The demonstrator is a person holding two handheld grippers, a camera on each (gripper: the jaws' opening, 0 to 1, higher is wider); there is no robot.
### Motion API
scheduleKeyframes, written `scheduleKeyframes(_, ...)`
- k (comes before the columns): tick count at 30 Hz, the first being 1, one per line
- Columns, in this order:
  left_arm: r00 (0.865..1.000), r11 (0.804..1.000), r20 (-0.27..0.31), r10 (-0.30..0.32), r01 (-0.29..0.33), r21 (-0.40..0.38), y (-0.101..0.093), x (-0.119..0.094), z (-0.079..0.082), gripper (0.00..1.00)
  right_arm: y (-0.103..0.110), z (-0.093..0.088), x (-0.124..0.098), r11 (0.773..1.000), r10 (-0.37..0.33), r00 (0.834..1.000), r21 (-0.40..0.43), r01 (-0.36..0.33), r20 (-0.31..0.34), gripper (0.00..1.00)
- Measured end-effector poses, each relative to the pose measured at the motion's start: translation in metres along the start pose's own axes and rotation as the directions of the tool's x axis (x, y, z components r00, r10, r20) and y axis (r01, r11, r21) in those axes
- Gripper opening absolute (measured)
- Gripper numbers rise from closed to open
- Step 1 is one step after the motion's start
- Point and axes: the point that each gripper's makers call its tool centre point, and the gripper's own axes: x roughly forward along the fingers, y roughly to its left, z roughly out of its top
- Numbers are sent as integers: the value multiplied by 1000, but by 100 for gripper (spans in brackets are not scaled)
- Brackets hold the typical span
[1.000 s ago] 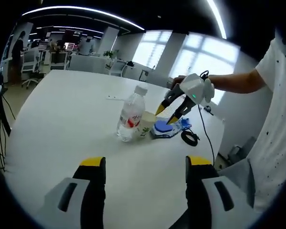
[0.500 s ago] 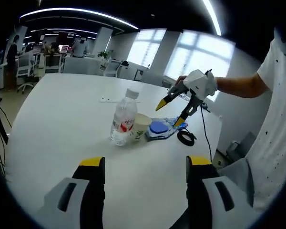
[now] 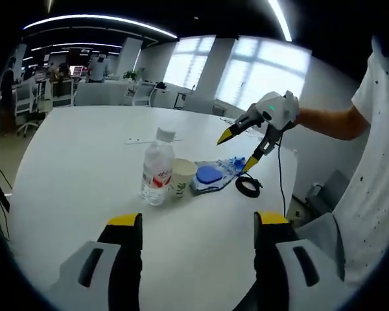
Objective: Arrange the tabletop items into an orderly group along one side of the table until the central work area is clear of visible clutter.
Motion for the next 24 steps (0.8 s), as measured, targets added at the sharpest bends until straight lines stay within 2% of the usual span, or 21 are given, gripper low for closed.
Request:
scheduleKeyframes(3, 1000, 1000, -3, -6, 6, 20, -3, 2, 5, 72, 2, -7, -9, 997, -23, 999, 75, 21, 24, 54)
scheduleKeyframes(6, 1000, 999, -8, -15, 15, 33, -5, 4, 9, 73, 3, -15, -16, 993, -43, 999, 115, 39, 31, 55)
scheduleKeyframes(11, 999, 998, -21, -33, 34, 61, -12, 10, 16, 74, 5, -29, -32, 973, -109, 993, 211, 97, 46, 55)
scheduleKeyframes(14, 998, 996, -33, -47, 50, 79, -18, 14, 18, 74, 9, -37, -44, 945, -149, 986, 303, 121, 72, 55)
scheduleKeyframes(18, 997, 993, -51, -62, 67, 100, -26, 19, 19, 75, 17, -53, -56, 923, -185, 981, 355, 151, 63, 56)
scheduleKeyframes(24, 994, 987, -73, -84, 93, 129, -38, 25, 23, 75, 36, -76, -74, 868, -235, 970, 464, 178, 66, 57)
